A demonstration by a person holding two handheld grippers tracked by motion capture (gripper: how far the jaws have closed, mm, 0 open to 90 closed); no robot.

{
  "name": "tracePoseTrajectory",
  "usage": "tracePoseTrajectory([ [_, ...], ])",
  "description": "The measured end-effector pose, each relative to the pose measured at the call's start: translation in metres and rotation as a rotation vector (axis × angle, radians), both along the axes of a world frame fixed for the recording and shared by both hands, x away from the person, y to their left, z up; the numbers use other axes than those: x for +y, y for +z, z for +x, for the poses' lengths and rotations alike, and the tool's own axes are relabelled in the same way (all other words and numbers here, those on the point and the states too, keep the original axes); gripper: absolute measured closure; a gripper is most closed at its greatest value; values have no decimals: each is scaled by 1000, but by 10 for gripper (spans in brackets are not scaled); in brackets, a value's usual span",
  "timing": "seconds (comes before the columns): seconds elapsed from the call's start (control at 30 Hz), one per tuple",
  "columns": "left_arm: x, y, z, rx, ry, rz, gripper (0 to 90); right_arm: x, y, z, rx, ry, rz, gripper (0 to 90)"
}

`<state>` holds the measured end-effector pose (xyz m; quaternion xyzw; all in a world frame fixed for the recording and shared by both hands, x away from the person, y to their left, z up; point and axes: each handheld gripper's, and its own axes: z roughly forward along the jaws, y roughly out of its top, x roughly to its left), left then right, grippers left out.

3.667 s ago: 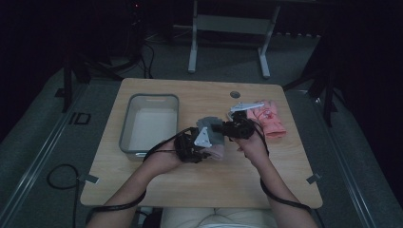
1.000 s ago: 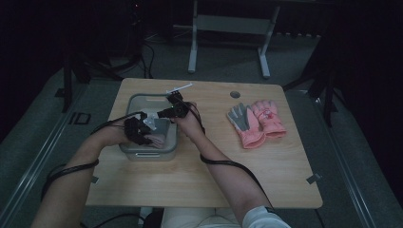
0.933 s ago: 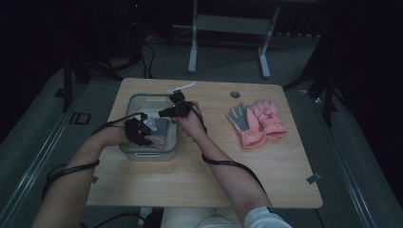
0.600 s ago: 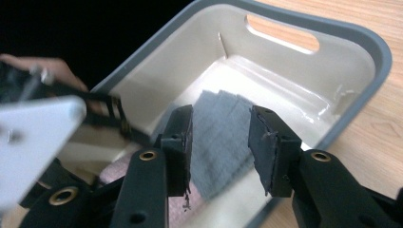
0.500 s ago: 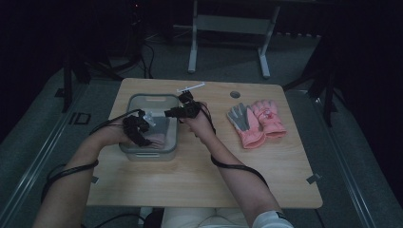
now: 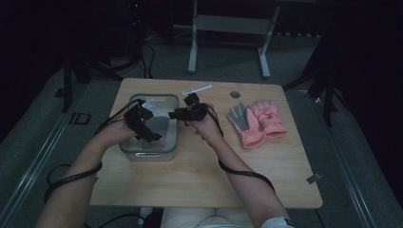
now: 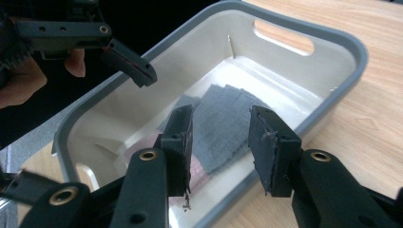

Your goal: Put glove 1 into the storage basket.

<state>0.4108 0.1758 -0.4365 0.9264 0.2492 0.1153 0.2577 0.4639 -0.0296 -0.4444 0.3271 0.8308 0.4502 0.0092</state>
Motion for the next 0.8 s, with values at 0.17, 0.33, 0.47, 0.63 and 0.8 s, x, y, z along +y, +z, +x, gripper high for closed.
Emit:
tracePoseTrajectory([
  [0.17, -24, 8, -8, -31, 4, -24, 9, -18, 8, -6, -27, -14, -8, 593],
  [0.33, -43, 15, -13, -54, 23, -65, 10, -44, 15, -9, -53, -61, -16, 565],
  [0.47, -61, 15, -17, -87, 15, -52, 10, -64, 16, -10, -81, -85, -55, 489],
  [0.63, -88, 11, -25, -108, -24, -56, 10, -92, 14, -10, -83, -111, -32, 397],
  [0.8, -105, 13, -25, -76, -44, -95, 10, -116, 9, -9, -69, -134, -12, 279],
])
